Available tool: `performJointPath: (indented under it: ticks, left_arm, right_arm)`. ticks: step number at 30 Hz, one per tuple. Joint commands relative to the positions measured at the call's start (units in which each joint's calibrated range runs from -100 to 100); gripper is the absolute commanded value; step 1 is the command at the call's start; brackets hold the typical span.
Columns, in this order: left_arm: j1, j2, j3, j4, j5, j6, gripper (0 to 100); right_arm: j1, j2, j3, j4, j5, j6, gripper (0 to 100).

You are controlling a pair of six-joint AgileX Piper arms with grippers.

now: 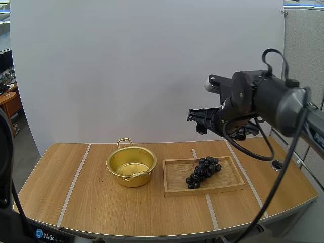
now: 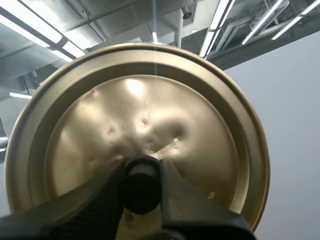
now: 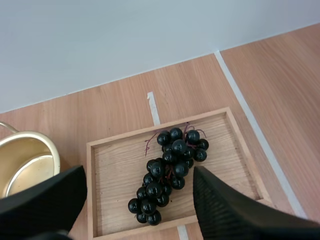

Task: Open the pot, put the grape inside, and close it

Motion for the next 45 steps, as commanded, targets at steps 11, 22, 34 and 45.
performJointPath:
  ticks: [11, 22, 34, 45]
  left_arm:
    - [-0.08, 0.0, -0.3, 0.7, -2.0, -0.6, 0]
    - [-0.08, 0.0, -0.3, 0.7, -2.0, -0.6, 0]
    - [-0.08, 0.0, -0.3, 0.7, -2.0, -0.6, 0]
    - [-0.08, 0.0, -0.3, 0.7, -2.0, -0.6, 0]
  right_arm:
    - [-0.3, 11.9, -2.1, -2.1, -3.9, 10.0, 100]
    - [-0.3, 13.6, -2.6, -4.6, -5.0, 15.8, 100]
    - [-0.3, 23.9, -3.4, -6.8, -5.9, 21.4, 100]
    - [-0.3, 32.9, -6.0, -8.1, -3.3, 28.7, 100]
